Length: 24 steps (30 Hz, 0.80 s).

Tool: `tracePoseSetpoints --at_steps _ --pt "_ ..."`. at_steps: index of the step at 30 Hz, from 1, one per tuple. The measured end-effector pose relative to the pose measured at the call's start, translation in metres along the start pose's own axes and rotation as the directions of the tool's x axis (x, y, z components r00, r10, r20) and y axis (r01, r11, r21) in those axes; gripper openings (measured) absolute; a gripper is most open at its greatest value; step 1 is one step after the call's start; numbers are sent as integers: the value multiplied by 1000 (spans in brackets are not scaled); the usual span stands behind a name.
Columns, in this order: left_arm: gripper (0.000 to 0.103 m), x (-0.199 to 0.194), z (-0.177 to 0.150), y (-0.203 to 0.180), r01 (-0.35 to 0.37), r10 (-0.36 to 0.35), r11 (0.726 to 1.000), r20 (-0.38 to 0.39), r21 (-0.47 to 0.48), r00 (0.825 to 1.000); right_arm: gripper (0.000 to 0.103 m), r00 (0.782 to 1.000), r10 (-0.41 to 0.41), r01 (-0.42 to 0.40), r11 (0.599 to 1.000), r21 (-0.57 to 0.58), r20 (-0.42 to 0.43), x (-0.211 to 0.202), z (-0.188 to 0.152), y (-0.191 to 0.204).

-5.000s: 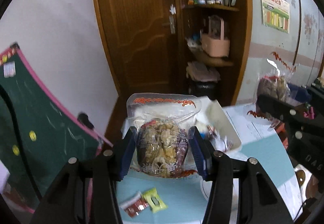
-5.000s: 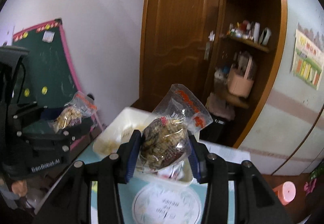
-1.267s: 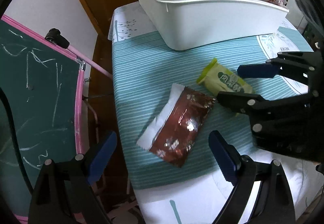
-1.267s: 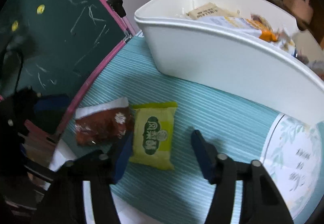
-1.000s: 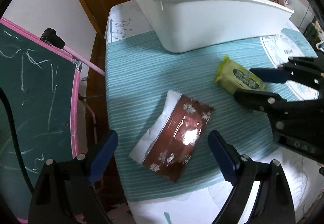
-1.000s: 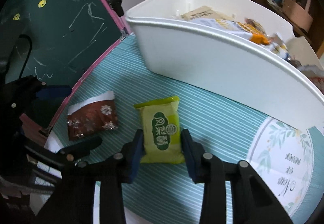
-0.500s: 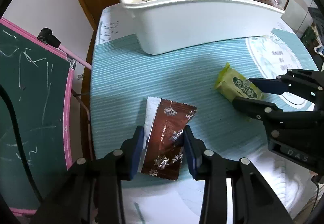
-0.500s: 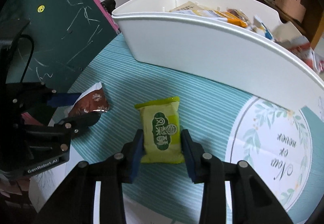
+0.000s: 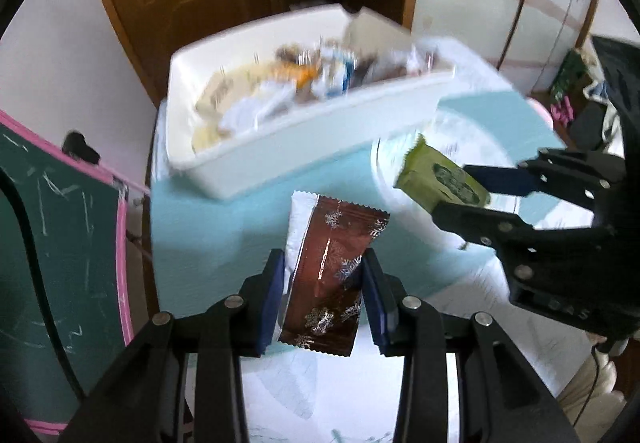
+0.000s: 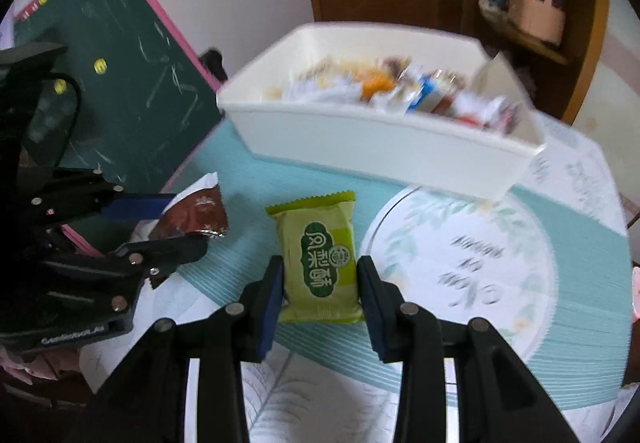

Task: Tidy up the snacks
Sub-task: 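Lift both packs over the white tray and open both tools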

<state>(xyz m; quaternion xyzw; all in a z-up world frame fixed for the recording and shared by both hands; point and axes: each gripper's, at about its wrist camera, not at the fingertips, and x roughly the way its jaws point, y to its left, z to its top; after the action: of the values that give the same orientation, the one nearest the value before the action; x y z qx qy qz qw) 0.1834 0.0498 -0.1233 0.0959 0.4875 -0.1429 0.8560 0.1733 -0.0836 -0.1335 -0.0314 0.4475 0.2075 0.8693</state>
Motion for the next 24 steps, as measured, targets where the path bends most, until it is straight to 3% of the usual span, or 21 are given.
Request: tracePoseSetpoints --at_steps 6,14,24 --pt "36 -35 59 4 -54 61 996 105 -73 993 37 991 -50 53 998 -19 125 -50 41 -21" --pt "36 -85 141 20 -105 143 980 235 -166 961 37 946 -123 129 992 -2 301 -102 129 -44" --pt "36 -96 209 16 -145 193 974 303 -174 933 37 909 -182 189 982 19 374 -112 192 -59"
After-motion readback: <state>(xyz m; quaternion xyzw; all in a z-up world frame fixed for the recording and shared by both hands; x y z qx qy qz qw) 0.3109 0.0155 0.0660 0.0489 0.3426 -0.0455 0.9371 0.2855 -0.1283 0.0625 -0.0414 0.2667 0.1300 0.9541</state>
